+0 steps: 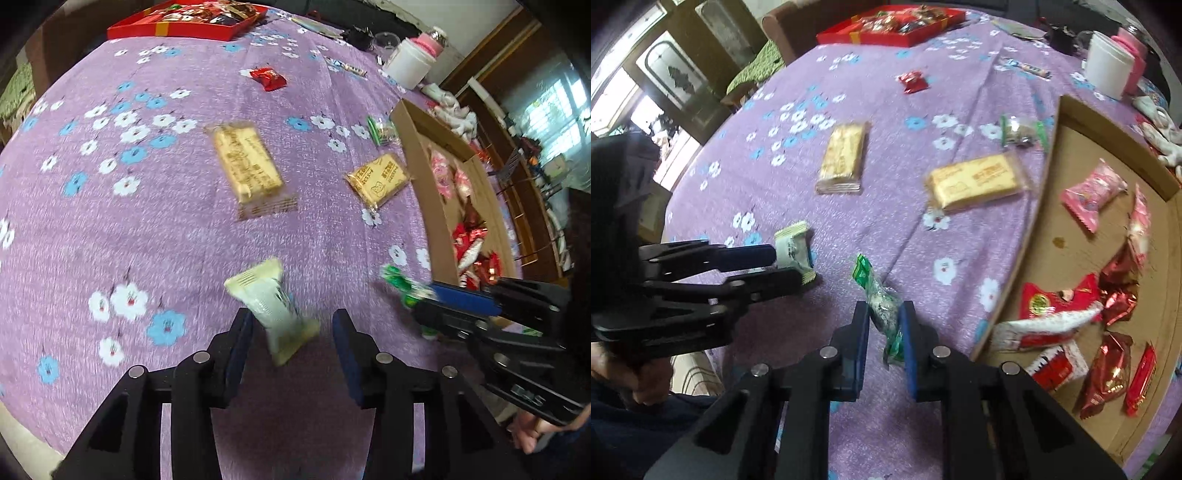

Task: Organize snacks
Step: 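Grasp the green-wrapped candy with the right gripper while the left gripper grasps the pale wafer packet, then carry both snacks over the tray and open the right gripper to drop the green candy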

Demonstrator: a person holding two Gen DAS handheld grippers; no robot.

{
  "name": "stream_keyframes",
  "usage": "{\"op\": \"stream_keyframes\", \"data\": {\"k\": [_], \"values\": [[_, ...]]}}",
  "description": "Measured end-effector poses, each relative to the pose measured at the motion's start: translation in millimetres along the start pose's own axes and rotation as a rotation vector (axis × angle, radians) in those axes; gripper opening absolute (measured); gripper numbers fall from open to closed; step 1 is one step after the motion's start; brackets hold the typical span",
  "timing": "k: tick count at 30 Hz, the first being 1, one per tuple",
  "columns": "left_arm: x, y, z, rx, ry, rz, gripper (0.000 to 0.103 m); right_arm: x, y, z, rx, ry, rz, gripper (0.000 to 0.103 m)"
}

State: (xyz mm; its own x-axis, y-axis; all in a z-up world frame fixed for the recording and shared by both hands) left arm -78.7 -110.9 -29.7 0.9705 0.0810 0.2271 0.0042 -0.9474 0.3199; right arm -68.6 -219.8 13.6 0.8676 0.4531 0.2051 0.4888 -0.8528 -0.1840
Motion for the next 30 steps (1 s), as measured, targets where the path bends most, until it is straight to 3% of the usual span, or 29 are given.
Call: {"op": "stream_keyframes", "data": {"k": [3,9,17,30], "values": [[7,2,8,0.039,-0.001,0.02,0.021,-3,5,-8,0.007,0.023,0.011,0.016],[16,9,10,0.089,0.049,0.096,0.019,-10,24,-18,0.023,0.048,0.086,0.016],[25,17,-3,0.005,0.081,0.129,0.019,-8,32,-26,0.04,0.077,0.167,0.016],[34,28,-14,-0.042,0.085,0.176,0.018,-14,51,-40,0.04,0.126,0.294,0.016]]}}
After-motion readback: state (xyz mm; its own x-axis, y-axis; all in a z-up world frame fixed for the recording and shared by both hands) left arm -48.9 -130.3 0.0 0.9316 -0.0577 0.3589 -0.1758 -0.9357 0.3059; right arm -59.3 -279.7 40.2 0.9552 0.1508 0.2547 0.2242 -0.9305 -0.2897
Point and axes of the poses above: each gripper's, at about its wrist camera, not at the fingertips, and z roughly the way its jaws point, y to its right, x to its top, the point moved 7 cm from there along z, roughly the way its jaws point, and after that the axes turned 5 degrees about -y, right-handed, at the moved point
